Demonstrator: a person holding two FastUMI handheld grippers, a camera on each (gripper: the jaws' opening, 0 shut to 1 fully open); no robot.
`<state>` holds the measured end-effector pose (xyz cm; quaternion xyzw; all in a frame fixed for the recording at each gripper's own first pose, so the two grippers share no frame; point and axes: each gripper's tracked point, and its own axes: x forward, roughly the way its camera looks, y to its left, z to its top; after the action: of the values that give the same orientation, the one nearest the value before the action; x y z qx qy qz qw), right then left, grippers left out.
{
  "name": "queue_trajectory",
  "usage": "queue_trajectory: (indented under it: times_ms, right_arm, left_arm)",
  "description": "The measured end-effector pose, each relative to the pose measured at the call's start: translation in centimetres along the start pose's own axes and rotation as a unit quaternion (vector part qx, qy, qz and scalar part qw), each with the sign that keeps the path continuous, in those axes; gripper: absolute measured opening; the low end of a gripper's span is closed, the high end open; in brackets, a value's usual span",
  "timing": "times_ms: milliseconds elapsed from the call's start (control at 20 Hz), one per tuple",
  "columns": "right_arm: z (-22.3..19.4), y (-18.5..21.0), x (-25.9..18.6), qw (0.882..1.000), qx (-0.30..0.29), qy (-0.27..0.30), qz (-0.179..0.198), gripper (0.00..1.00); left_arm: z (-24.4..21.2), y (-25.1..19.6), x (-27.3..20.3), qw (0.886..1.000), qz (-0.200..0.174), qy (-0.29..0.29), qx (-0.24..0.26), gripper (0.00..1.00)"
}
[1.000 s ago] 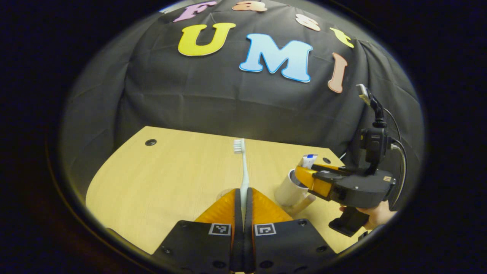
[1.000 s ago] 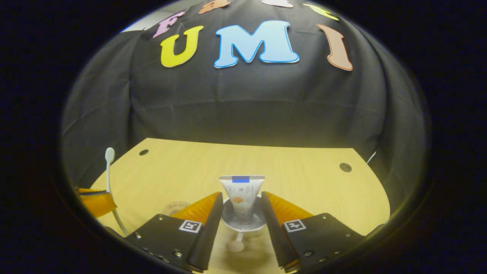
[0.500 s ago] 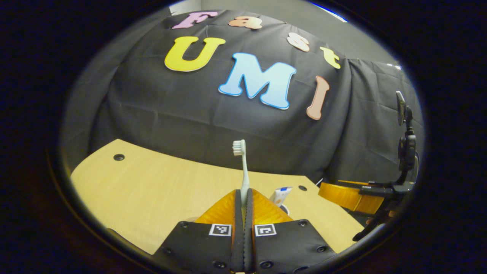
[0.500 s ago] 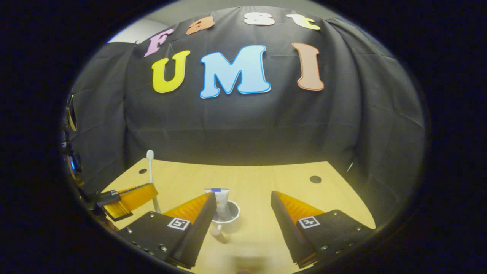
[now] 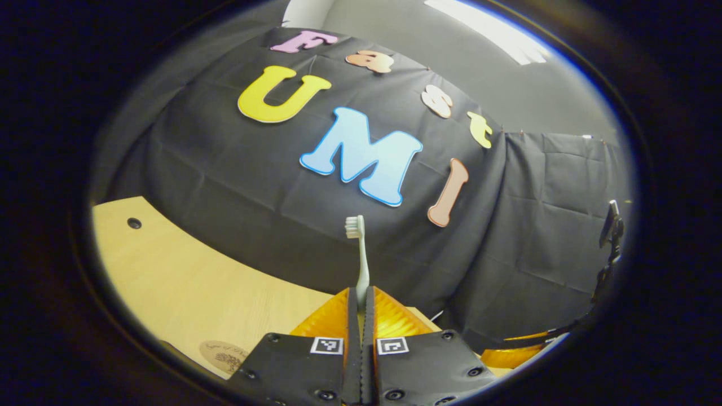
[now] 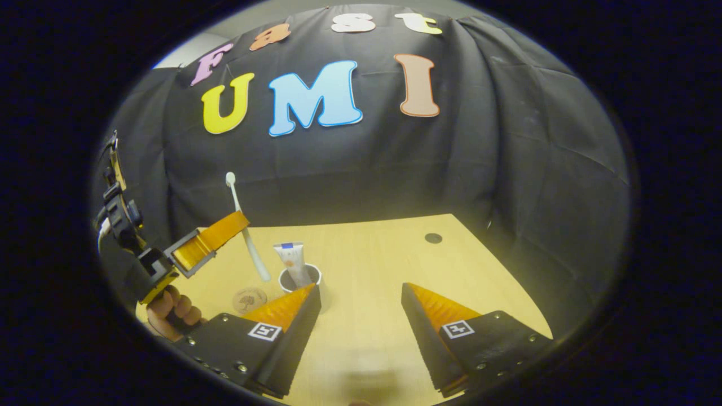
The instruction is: Put the toothbrush and toothpaste on the desktop into the cup, then pick up the cup and place it on the coaster on the desktop.
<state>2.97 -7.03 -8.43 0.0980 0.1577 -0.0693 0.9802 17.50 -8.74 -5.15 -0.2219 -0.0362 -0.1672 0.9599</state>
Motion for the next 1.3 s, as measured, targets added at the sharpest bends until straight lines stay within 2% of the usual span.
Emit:
queue_trajectory:
  times_ms: [200, 600, 750, 850, 950, 1050, 1100, 1150, 1200, 1250, 1300]
  right_arm:
    - [-1.3, -0.5, -0.8, 1.0, 0.003, 0.019, 0.002, 0.88]
    - [-2.8, -0.4, -0.3, 0.998, 0.018, 0.052, 0.031, 0.88]
    - [-3.0, -0.6, 0.0, 0.998, 0.017, 0.055, 0.036, 0.88]
    - [-3.1, -0.7, 0.1, 0.997, 0.017, 0.059, 0.038, 0.88]
    - [-3.1, -0.6, 0.3, 0.997, 0.018, 0.06, 0.041, 0.88]
    - [-3.1, -0.7, 0.5, 0.997, 0.02, 0.06, 0.043, 0.88]
    - [-3.1, -0.7, 0.7, 0.997, 0.02, 0.059, 0.044, 0.88]
    - [-3.1, -0.7, 0.9, 0.997, 0.018, 0.06, 0.044, 0.88]
    - [-3.1, -0.6, 1.1, 0.997, 0.016, 0.061, 0.045, 0.88]
    - [-3.1, -0.4, 1.1, 0.997, 0.015, 0.063, 0.045, 0.88]
    - [-3.2, -0.3, 1.2, 0.997, 0.014, 0.064, 0.047, 0.88]
  left_arm:
    - [-2.0, 0.4, 1.7, 1.0, 0.009, -0.012, -0.023, 0.07]
    - [-6.7, 0.5, 2.8, 0.999, 0.017, 0.001, 0.031, 0.08]
    - [-7.8, 0.6, 3.0, 0.999, 0.02, 0.015, 0.043, 0.12]
    - [-8.0, 0.6, 2.9, 0.999, 0.023, 0.016, 0.041, 0.12]
    - [-8.2, 0.9, 2.7, 0.999, 0.029, 0.019, 0.041, 0.14]
    - [-8.3, 1.3, 2.5, 0.998, 0.035, 0.025, 0.037, 0.23]
    - [-8.3, 1.5, 2.0, 0.998, 0.037, 0.027, 0.036, 0.19]
    - [-8.4, 1.6, 2.0, 0.998, 0.04, 0.031, 0.036, 0.29]
    - [-8.6, 1.7, 1.8, 0.998, 0.042, 0.037, 0.036, 0.33]
    - [-8.6, 1.7, 1.6, 0.997, 0.042, 0.045, 0.037, 0.27]
    - [-8.7, 1.7, 1.4, 0.997, 0.043, 0.051, 0.039, 0.36]
